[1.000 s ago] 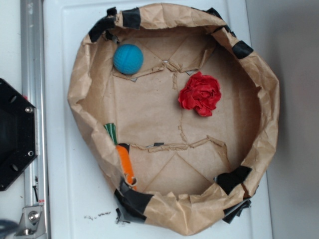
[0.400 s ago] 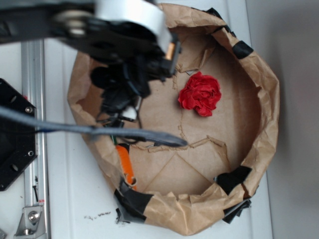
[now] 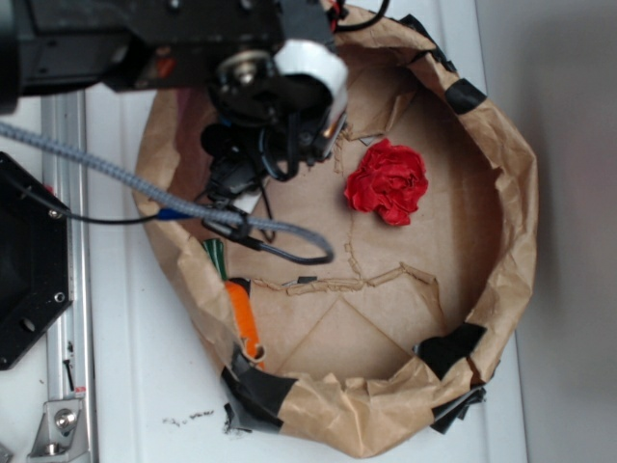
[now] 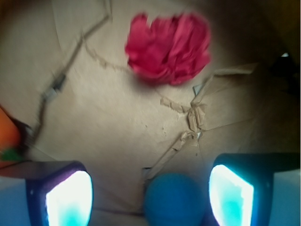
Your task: Grab the blue ball.
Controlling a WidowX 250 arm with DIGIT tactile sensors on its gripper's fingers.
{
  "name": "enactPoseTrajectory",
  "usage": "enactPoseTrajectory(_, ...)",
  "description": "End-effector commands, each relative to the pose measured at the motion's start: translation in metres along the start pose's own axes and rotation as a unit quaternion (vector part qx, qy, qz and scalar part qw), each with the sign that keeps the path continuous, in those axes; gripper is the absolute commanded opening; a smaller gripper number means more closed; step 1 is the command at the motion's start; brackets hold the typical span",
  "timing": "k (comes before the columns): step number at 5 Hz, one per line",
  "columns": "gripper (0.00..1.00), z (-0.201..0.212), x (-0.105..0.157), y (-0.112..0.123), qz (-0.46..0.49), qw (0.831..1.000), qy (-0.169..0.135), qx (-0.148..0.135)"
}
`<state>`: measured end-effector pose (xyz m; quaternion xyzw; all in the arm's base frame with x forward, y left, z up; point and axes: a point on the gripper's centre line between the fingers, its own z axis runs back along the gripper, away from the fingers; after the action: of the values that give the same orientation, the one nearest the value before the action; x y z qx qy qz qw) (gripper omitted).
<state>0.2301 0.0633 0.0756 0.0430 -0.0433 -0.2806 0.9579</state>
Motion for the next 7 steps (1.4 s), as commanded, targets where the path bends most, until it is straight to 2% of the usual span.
enactPoseTrajectory(1, 1.00, -0.029, -0.028, 0.031, 0.013, 0.999, -0.044, -0.026)
enactPoseTrajectory(2, 1.00, -0.045, -0.030, 0.046, 0.009, 0.999, -0.038, -0.018)
enactPoseTrajectory(3, 0.00, -0.038, -0.026, 0.047, 0.017, 0.999, -0.045, -0.016)
enactPoseTrajectory(4, 0.00, 0.002, -0.001, 0.035, 0.015, 0.997, -0.080, -0.004)
enactPoseTrajectory(5, 0.00, 0.047, 0.036, 0.021, 0.013, 0.991, -0.130, 0.016)
enactPoseTrajectory(6, 0.00, 0.074, 0.067, 0.009, 0.046, 0.988, -0.145, -0.002)
enactPoseTrajectory(7, 0.00, 0.085, 0.084, -0.002, 0.075, 0.985, -0.153, -0.004)
